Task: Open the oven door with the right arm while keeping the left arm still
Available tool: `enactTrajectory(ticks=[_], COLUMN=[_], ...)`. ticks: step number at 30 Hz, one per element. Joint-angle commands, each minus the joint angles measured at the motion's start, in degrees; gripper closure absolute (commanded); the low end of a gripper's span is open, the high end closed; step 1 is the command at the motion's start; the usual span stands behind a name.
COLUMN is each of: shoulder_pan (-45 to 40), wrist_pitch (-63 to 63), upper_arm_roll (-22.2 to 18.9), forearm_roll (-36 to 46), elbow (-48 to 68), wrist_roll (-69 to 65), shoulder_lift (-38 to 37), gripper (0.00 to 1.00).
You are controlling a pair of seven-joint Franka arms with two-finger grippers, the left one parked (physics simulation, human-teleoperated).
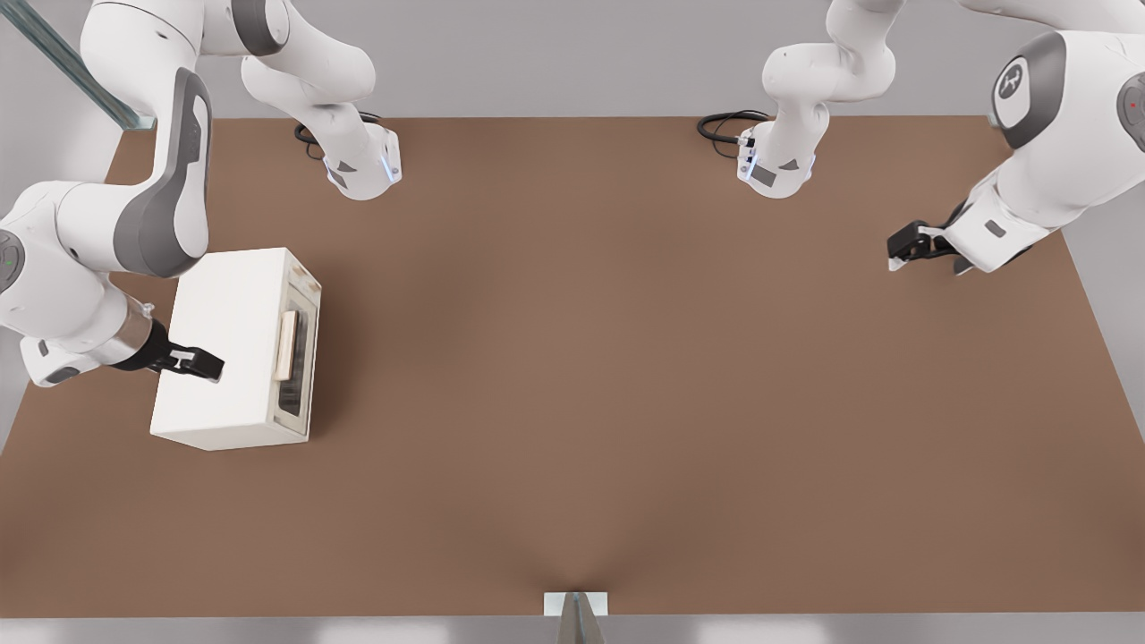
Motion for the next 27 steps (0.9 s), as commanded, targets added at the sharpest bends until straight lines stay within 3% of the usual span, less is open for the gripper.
enactTrajectory(ticks=[1,2,3,5,7,9,10,11,12,19,24,27], shoulder_pan=[0.0,0.3,0.7,1.1,2.4,4.3,5.4,5.4,5.4,5.6,5.5,5.4], wrist_pitch=[-0.3,-0.3,-0.4,-0.4,-1.2,-4.4,-6.4,-8.6,-10.0,-14.1,-10.4,-8.8], upper_arm_roll=[0.0,0.6,4.1,14.8,19.2,20.8,20.9,20.9,20.9,22.3,22.0,21.7], forearm_roll=[-0.2,-0.1,-4.5,-19.9,-33.9,-37.7,-40.5,-41.8,-41.8,-39.2,-40.3,-45.9], elbow=[-0.2,-0.7,-2.7,-9.0,-15.7,-17.8,-17.8,-17.8,-18.5,-23.4,-26.6,-27.7], wrist_roll=[-4.2,-4.1,-3.9,-1.2,5.5,7.2,9.1,9.7,12.1,35.4,41.1,41.0], shoulder_lift=[-0.2,-0.2,-0.3,-0.6,-0.6,0.0,0.6,0.9,1.0,2.7,4.4,4.9], gripper=[0.0,0.0,0.0,0.0,0.0,0.01,0.17,0.53,0.79,0.79,0.79,0.79])
